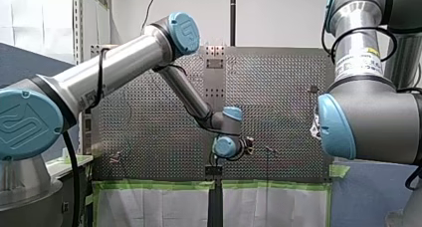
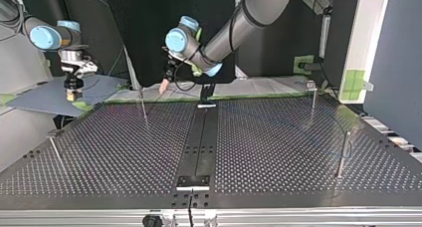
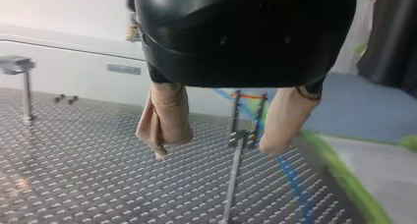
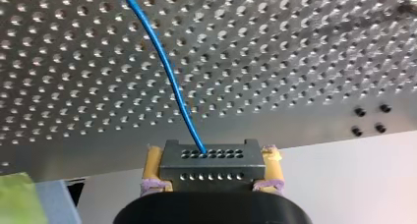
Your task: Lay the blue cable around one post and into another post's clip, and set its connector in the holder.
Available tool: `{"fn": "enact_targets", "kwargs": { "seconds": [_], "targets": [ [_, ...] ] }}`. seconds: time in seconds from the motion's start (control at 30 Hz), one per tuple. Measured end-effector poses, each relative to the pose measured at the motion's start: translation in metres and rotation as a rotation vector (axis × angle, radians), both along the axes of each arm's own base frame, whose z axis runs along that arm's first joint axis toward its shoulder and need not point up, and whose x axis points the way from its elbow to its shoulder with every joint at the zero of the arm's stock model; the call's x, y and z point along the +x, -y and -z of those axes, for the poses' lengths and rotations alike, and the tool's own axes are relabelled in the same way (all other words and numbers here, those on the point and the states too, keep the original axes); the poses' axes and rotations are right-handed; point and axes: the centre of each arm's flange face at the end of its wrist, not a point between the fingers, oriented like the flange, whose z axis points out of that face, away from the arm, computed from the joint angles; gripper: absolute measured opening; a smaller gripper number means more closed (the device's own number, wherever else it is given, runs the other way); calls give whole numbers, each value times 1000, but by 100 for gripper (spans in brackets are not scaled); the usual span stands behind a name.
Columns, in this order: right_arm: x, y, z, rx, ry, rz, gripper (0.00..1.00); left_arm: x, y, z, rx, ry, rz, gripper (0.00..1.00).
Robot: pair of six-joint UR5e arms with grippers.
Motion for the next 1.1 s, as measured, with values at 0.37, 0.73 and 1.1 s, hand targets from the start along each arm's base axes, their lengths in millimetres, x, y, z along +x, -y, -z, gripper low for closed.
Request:
{"fn": "enact_targets", "kwargs": {
  "seconds": [0.37,0.73,1.1],
  "targets": [
    [2,-3,15,17,4,-3,0,-6,-25,-43,-56,42,-57,98],
    [3,-3,16,24,30,-6,0,-23,-61,-77,-61,28,-140,98],
    [2,-2,16,24,43,-1,0,-51,-100,-103,-37,-27,-187,98]
  ]
}}
